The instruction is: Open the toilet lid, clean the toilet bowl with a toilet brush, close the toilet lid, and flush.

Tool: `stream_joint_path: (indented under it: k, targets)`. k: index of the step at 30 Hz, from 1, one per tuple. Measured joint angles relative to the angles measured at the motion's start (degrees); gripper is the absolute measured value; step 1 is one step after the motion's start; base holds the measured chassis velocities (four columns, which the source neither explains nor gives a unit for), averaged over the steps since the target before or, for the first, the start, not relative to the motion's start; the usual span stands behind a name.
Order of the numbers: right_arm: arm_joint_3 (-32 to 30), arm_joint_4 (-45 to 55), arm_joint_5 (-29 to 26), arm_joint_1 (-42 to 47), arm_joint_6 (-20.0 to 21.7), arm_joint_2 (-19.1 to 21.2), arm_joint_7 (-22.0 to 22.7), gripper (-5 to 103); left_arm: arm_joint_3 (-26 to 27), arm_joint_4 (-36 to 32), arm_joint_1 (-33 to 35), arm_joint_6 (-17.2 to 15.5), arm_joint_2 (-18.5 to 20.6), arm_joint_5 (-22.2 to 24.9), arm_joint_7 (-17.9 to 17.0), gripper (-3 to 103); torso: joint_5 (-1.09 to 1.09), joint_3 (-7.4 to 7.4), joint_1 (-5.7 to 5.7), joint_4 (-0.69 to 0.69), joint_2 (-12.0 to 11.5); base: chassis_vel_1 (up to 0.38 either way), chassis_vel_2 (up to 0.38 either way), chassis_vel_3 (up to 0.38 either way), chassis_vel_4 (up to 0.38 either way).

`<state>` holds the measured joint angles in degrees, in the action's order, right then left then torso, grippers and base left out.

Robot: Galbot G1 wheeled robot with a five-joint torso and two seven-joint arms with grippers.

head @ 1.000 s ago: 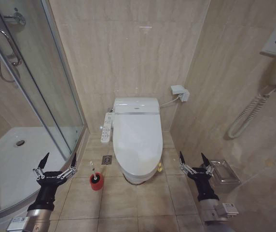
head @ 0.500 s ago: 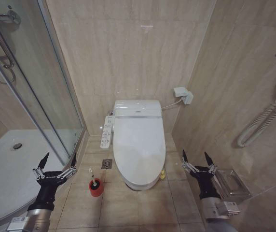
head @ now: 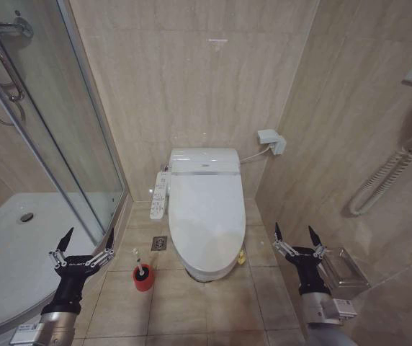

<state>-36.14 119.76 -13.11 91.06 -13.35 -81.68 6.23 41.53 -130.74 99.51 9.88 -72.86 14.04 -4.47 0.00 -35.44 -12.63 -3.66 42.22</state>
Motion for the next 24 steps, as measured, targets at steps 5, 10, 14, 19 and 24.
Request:
stream_joint_path:
  k: [5, 10, 14, 19, 24]
  targets:
    - [0.03, -1.43, 1.96, -1.28, -0.74, -0.08, 1.34, 100, 0.00, 0.00, 0.00, 0.00, 0.00, 0.00, 0.00, 100, 0.01, 0.00, -0.01, -0.01, 0.00, -0.105, 0.017, 0.088, -0.025]
    - [0.04, -2.52, 4.52, -1.73, -1.89, 0.11, -0.14, 100, -0.01, 0.00, -0.01, 0.00, 0.00, 0.00, 0.00, 100, 0.01, -0.02, -0.05, 0.00, -0.02, -0.103, 0.027, 0.109, -0.025]
    - [0.80, -3.92, 7.77, -1.42, -2.69, 1.47, -1.57, 100, 0.00, 0.00, -0.01, 0.00, 0.00, 0.00, 0.00, 100, 0.00, -0.01, -0.02, -0.01, -0.01, 0.000, 0.000, 0.000, 0.000]
    - [1.81, -6.10, 9.54, -1.52, -2.70, 4.89, -2.18, 100, 0.00, 0.00, 0.00, 0.00, 0.00, 0.00, 0.00, 100, 0.00, 0.00, 0.01, 0.00, -0.01, 0.045, 0.000, -0.040, 0.005]
    - [3.26, -9.77, 10.27, -2.55, -2.84, 6.93, -2.18, 100, 0.00, 0.00, 0.00, 0.00, 0.00, 0.00, 0.00, 100, 0.01, 0.00, 0.00, 0.00, -0.01, 0.000, 0.000, 0.000, 0.000]
